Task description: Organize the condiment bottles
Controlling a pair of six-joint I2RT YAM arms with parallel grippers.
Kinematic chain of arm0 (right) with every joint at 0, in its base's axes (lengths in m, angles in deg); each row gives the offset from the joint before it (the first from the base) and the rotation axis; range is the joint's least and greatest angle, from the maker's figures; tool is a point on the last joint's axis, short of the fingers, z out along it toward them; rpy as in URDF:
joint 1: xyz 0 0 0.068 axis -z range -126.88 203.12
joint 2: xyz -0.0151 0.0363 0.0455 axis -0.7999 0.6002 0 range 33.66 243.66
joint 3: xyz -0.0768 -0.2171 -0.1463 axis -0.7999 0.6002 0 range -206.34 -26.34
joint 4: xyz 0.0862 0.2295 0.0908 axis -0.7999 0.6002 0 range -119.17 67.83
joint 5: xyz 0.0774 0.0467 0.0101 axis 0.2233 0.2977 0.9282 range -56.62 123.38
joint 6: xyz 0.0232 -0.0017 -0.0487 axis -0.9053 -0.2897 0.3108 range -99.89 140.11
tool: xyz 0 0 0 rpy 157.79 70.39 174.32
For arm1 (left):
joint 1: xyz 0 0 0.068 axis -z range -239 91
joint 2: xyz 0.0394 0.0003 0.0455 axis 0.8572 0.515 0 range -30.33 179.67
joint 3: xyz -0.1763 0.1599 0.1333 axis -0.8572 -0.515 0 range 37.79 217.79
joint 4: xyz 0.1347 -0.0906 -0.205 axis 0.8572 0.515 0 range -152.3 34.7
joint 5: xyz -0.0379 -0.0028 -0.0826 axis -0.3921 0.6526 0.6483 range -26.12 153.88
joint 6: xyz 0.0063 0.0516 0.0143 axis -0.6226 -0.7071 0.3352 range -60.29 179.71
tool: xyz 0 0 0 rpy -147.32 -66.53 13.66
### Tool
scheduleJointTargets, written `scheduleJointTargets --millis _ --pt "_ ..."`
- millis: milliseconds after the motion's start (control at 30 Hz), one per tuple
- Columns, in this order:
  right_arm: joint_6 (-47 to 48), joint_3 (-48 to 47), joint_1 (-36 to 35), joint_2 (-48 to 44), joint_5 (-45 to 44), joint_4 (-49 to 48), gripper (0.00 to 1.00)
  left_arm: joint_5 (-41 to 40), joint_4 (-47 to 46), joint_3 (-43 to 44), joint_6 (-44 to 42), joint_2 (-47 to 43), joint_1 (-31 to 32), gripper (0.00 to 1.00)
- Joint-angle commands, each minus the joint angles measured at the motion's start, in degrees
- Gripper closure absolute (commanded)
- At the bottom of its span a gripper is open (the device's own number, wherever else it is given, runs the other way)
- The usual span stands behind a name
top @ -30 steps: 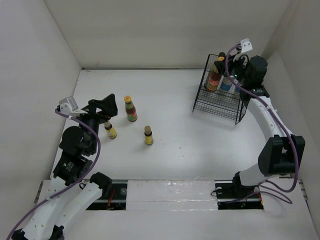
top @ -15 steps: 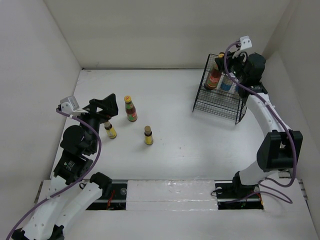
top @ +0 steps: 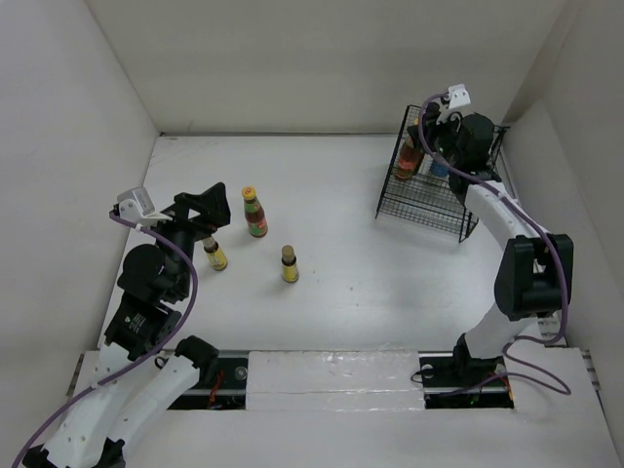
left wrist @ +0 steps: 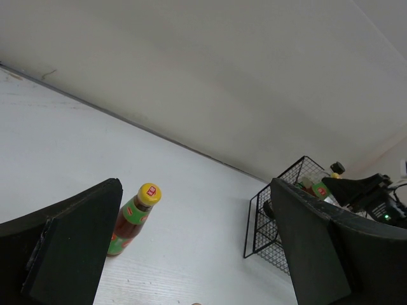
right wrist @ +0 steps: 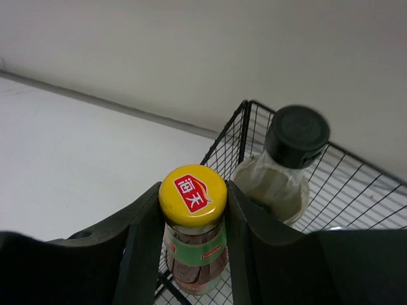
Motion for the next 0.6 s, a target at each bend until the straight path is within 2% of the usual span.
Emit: scheduleJointTargets --millis 0,233,400,500,533,567 --pt "-0.16 0.97 -1.02 -0.78 -1.15 -12.75 0.82 0.49 -2.9 -0.24 -0.82 0.26 -0.27 0.01" --pt "2.03 7.21 -2.6 -0.78 -5.62 -13.99 0.73 0.49 -2.9 -0.24 -0.82 0.26 -0.27 0.01" --pt "2.65 10.2 -3.13 -0.78 -6.77 -13.99 0.61 1.01 -2.9 -0.24 -0.82 0.79 -0.27 0.01" --pt "2.65 10.73 -3.74 -0.78 -6.77 -14.52 0.49 1.01 -2.9 -0.24 -0.82 0.79 -0.27 0.01" --pt "2.65 10.73 -3.75 -1.3 -7.29 -14.52 0.39 1.01 -2.9 -0.24 -0.82 0.79 -0.27 0.01" --pt "2.65 10.73 -3.75 -1.31 -7.3 -14.52 0.34 1.01 -2.9 -0.24 -0.82 0.79 -0.27 0.01"
